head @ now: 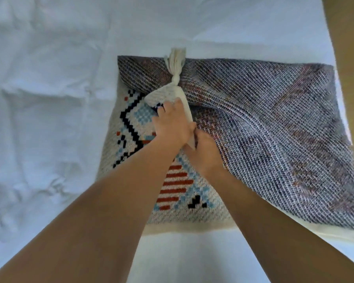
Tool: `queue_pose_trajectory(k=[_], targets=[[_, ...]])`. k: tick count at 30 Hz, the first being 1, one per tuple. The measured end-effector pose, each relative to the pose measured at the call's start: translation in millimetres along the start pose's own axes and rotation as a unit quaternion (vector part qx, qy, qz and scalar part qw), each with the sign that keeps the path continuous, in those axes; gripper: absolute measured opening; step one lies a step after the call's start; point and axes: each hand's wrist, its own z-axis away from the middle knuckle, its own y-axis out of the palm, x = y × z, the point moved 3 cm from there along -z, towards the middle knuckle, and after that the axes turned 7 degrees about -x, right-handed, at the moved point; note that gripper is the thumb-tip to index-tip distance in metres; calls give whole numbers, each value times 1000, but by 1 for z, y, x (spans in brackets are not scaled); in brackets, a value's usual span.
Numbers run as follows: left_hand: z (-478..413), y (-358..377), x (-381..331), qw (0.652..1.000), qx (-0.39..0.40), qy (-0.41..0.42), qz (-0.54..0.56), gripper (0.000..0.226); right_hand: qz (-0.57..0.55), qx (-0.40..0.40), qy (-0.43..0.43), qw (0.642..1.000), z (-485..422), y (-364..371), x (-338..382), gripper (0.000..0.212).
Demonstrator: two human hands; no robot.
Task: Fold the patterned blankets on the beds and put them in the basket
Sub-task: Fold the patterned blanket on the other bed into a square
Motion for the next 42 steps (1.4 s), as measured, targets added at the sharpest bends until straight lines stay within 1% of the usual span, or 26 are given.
queue_pose_trajectory(k=[1, 2, 4, 7, 9, 11, 13, 14, 16, 18, 20, 21, 23, 26, 28, 30, 31, 32, 33, 34, 35, 36, 37, 38, 40, 42], targets=[[-8, 4, -1, 1000, 9, -9, -5, 87, -23, 14, -3, 1000, -4, 4, 0, 15], [-14, 8, -1, 1000, 16, -12, -9, 89, -37, 21, -10, 999, -5, 7, 0, 12], [-19, 13, 6, 1000, 21, -20, 1, 85, -31, 23, -39, 999, -5, 13, 0, 14], [-13, 18, 37, 993, -2, -79, 83, 64, 20, 20, -92, 995, 9, 25, 5, 17], [5, 13, 65, 991, -32, -85, 96, 52, 55, 17, -123, 991, 24, 33, 10, 18], [32, 8, 91, 998, -44, -23, 33, 57, 88, 23, -152, 984, 44, 43, 18, 21], [58, 10, 114, 996, -30, 67, -55, 70, 120, 62, -171, 976, 65, 56, 24, 24], [73, 10, 128, 992, -14, 92, -83, 75, 137, 88, -179, 970, 77, 64, 29, 26], [103, 11, 155, 988, 20, 110, -101, 84, 160, 126, -191, 960, 102, 80, 41, 28], [135, 13, 180, 992, 47, 76, -84, 89, 182, 143, -200, 952, 129, 94, 49, 28], [174, 19, 211, 996, 87, -31, -16, 86, 211, 155, -196, 945, 155, 105, 51, 26], [195, 24, 225, 990, 105, -92, 24, 84, 219, 161, -189, 944, 167, 109, 50, 24], [232, 38, 240, 975, 132, -162, 75, 79, 225, 176, -181, 941, 187, 114, 45, 19], [257, 50, 240, 975, 129, -165, 79, 75, 279, 201, -182, 921, 198, 119, 44, 21], [255, 46, 238, 978, 113, -161, 63, 87, 277, 188, -158, 929, 193, 118, 49, 23], [246, 33, 241, 982, 54, -163, 72, 104, 243, 152, -138, 948, 187, 118, 60, 27], [241, 24, 244, 986, 10, -147, 76, 108, 225, 137, -138, 955, 185, 119, 65, 33], [234, 17, 244, 993, -35, -98, 63, 107, 211, 134, -144, 957, 185, 122, 71, 40], [228, 10, 241, 996, -77, -20, 38, 103, 206, 148, -154, 955, 186, 126, 76, 45], [223, 7, 236, 994, -88, 67, 6, 97, 216, 173, -171, 945, 190, 132, 81, 47], [218, 6, 232, 987, -61, 143, -32, 89, 239, 198, -190, 931, 195, 138, 83, 48], [215, 8, 228, 980, -8, 184, -71, 83, 264, 214, -202, 919, 200, 144, 84, 48], [214, 12, 230, 976, 47, 185, -105, 77, 279, 219, -201, 913, 205, 148, 83, 50], [214, 15, 235, 976, 79, 161, -124, 71, 283, 216, -192, 915, 208, 151, 83, 52], [222, 14, 249, 979, 95, 128, -125, 56, 271, 209, -172, 924, 214, 154, 80, 58], [238, 14, 264, 974, 103, 157, -130, 47, 276, 206, -169, 924, 220, 156, 78, 63]])
